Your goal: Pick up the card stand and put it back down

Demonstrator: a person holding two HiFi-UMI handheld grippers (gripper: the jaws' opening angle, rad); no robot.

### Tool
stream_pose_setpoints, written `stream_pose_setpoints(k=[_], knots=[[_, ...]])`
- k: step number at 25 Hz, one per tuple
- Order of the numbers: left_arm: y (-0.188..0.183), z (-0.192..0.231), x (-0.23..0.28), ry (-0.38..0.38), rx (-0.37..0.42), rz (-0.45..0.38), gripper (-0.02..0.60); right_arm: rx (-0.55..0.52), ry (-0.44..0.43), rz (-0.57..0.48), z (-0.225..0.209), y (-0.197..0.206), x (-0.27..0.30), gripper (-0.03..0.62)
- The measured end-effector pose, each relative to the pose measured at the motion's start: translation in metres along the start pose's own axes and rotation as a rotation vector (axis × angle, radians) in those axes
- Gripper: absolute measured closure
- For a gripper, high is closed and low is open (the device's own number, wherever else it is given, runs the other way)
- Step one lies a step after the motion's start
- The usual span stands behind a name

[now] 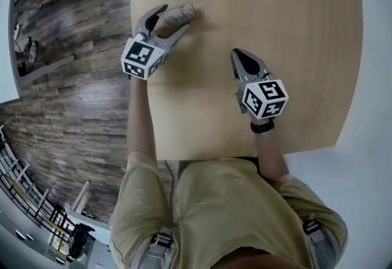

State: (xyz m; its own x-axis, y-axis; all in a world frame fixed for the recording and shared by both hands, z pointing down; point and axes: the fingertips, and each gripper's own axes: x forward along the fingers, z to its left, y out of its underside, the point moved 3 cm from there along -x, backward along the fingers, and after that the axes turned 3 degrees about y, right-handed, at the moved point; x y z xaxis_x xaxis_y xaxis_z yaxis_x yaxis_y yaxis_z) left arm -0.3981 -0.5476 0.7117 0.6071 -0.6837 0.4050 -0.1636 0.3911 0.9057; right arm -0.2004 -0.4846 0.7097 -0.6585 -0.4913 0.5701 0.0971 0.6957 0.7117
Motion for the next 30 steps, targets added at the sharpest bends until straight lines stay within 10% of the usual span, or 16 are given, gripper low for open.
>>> stream_pose_setpoints(k=[7, 12, 23, 30], knots=[[0.024, -0.004, 0.027, 0.096, 0.066, 0.098, 0.311, 0.027, -0.008, 0.011, -0.001, 0.015, 0.009, 0.591], [0.031, -0.01, 0.034, 0.096, 0.136, 0.16, 0.499, 0.015, 0.013, 0.02, -0.011, 0.02, 0.001, 0.591], [-0.004, -0.054, 0.006, 0.135, -0.018, 0.084, 0.528, -0.003, 0.001, 0.013, 0.015, -0.004, -0.038, 0.591], [-0.06, -0.101, -0.07, 0.011, 0.012, -0.003, 0.528, -0.088, -0.05, -0.084, 0.075, -0.034, -0.084, 0.591]])
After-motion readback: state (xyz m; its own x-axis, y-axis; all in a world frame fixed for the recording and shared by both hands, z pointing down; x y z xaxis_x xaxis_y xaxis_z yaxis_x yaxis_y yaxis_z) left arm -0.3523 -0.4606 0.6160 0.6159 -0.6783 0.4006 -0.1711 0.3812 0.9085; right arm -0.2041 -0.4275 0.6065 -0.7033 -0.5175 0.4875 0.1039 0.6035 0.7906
